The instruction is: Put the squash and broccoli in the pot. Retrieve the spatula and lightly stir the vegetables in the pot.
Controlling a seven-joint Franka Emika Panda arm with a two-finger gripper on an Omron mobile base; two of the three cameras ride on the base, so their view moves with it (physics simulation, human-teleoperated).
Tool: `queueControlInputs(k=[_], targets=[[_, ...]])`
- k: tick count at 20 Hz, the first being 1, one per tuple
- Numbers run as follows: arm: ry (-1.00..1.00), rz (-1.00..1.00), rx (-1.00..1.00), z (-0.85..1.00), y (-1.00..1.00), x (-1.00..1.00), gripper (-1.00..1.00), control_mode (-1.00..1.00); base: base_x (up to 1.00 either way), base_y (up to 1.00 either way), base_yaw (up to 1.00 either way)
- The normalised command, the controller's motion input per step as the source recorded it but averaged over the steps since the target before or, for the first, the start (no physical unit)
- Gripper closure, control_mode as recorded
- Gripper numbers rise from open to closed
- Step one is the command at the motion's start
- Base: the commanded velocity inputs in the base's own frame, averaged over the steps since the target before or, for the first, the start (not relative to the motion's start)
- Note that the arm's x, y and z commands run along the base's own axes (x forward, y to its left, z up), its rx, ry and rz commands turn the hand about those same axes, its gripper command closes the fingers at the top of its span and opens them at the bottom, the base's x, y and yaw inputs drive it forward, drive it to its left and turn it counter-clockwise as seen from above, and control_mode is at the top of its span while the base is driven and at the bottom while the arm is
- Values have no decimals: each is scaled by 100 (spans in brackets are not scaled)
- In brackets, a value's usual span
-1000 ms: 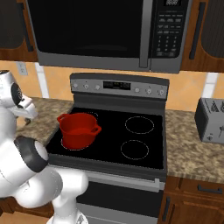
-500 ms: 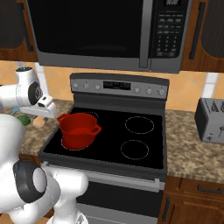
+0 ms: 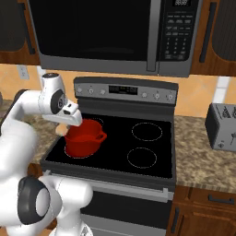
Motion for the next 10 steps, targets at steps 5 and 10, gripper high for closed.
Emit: queueControlInputs(k=[5, 10], targets=[[0, 0, 0, -24, -45, 33, 100, -100, 0, 0, 0], [0, -1, 0, -29, -12, 31, 100, -100, 0, 0, 0]])
